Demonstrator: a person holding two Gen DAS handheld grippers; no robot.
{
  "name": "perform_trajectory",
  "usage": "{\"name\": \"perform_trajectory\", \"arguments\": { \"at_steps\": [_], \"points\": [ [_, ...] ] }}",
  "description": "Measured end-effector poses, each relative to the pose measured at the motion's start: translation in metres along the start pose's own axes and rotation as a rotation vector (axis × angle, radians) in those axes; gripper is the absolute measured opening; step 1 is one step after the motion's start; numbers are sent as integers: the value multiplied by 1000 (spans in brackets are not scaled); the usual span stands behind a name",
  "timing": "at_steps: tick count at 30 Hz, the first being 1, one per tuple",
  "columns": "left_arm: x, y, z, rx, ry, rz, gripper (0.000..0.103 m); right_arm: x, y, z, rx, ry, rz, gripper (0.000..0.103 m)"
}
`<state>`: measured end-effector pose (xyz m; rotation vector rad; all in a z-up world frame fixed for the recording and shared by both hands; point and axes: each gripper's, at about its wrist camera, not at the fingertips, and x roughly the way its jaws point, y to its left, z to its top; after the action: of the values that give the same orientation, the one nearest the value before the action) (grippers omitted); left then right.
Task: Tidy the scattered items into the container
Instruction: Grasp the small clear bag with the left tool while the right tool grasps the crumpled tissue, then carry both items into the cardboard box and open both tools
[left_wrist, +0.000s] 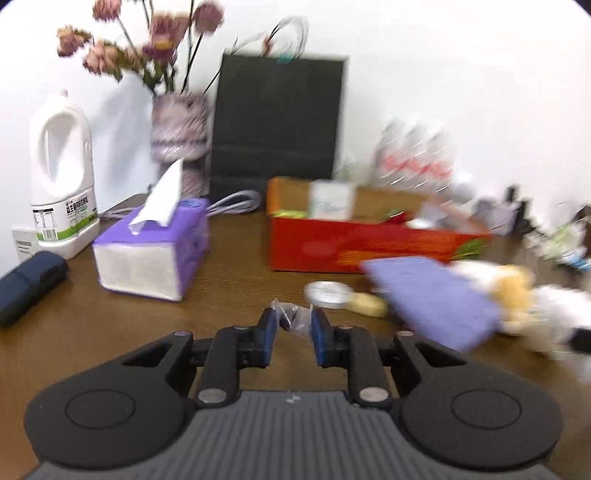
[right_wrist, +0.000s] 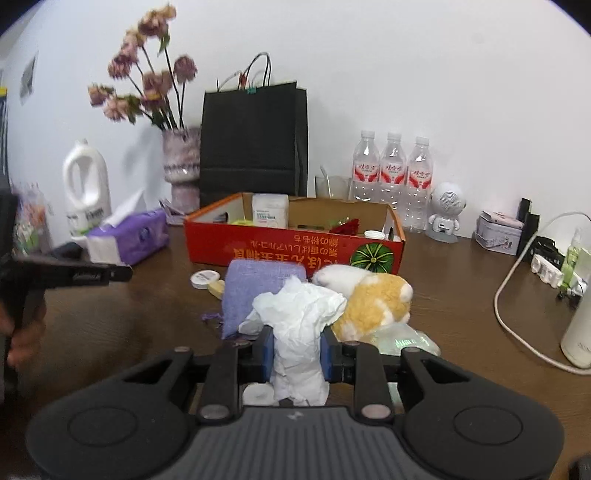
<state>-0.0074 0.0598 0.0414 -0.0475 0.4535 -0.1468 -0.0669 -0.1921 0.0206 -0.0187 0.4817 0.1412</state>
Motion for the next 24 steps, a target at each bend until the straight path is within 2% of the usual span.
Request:
{"name": "perform_trajectory", "arguments": {
  "at_steps": [5,10,19,24],
  "points": [
    [-71,-58,-35,15,-84,-115,21,-31,2,-20,42,-5,36,23],
    [-112,-82,-49,57,-179,-152,21,-62,9,-31,33,-65,44,24],
    [-143,-76,-50,12,-245,-113,21,-111,31,-44,-29,-226,72,24],
    [-148,-77,-52,21,-265,-101,21,-115,36,-45,-48,-246,66,24]
  ]
}}
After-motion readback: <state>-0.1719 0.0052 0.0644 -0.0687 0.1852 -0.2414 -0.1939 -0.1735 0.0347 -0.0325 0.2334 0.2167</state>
